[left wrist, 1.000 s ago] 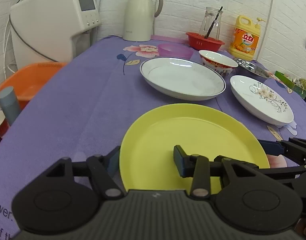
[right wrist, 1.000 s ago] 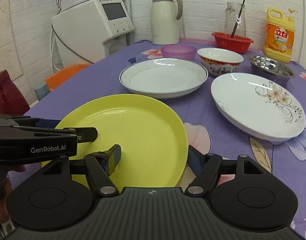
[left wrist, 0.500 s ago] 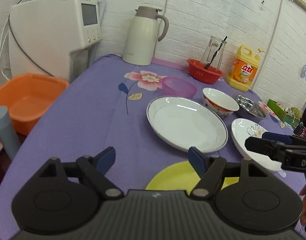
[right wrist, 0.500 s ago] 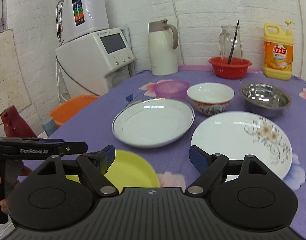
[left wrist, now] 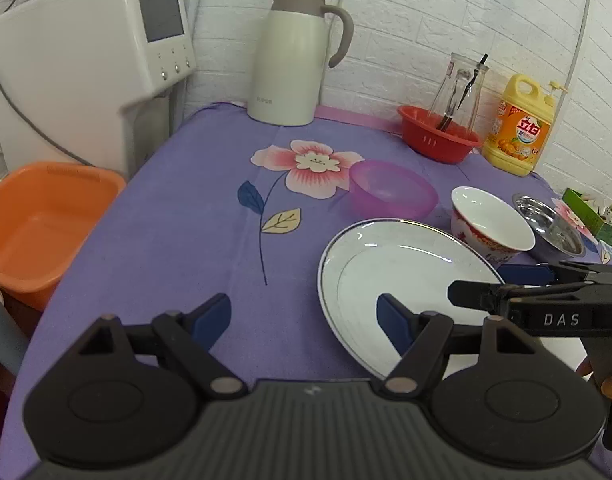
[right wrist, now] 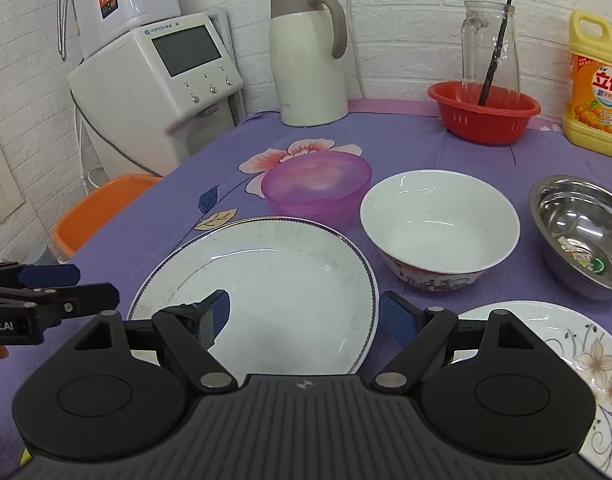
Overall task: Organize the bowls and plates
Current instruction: 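Slide the yellow plate with the left gripper under the plain white plate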
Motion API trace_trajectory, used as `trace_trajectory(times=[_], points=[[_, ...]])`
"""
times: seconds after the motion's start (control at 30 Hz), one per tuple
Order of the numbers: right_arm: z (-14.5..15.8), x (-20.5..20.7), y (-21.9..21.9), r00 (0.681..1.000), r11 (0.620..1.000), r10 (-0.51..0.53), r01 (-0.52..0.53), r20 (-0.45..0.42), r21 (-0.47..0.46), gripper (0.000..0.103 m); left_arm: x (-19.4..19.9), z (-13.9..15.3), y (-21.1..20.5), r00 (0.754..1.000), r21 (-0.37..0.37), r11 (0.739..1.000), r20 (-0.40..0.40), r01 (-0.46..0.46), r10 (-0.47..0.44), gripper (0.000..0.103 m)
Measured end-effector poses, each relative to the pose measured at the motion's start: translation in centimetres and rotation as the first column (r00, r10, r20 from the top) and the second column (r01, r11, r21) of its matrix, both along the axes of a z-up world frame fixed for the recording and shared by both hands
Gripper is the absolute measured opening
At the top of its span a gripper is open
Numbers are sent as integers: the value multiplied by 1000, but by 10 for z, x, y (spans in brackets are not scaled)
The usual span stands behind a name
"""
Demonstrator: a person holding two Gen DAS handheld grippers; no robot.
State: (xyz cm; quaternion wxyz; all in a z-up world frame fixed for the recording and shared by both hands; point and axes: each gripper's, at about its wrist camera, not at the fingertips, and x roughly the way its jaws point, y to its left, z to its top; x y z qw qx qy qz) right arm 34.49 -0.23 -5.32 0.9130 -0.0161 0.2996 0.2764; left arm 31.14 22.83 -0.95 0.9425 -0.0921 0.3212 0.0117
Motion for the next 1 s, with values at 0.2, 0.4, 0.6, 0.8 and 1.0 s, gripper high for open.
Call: trace_trajectory(times=[0.2,0.4,0.6,0.8,1.0], points=[[-12,7,11,999,1000,4,-6,-52,-29,103,5,-3,7,1000,0,1000,-7,-8,8,74],[-12,-2,29,997,998,57,-58,-51,-18,103,4,-7,16,999,3,999,-18,-39,39,74],[-16,-6,32,999,997,50,-50,-5,-66,103,19,-14,4,999,12,1000,-44,-16,16,72],[-20,-2,31,998,996,66,-67,-19,-51,103,32,-26,-6,997,40,999,-77,7,-4,71],[-24,-3,36,994,987,106,-106,-6,-117,103,34,-31,-7,996,63,998,-86,5,0,70]])
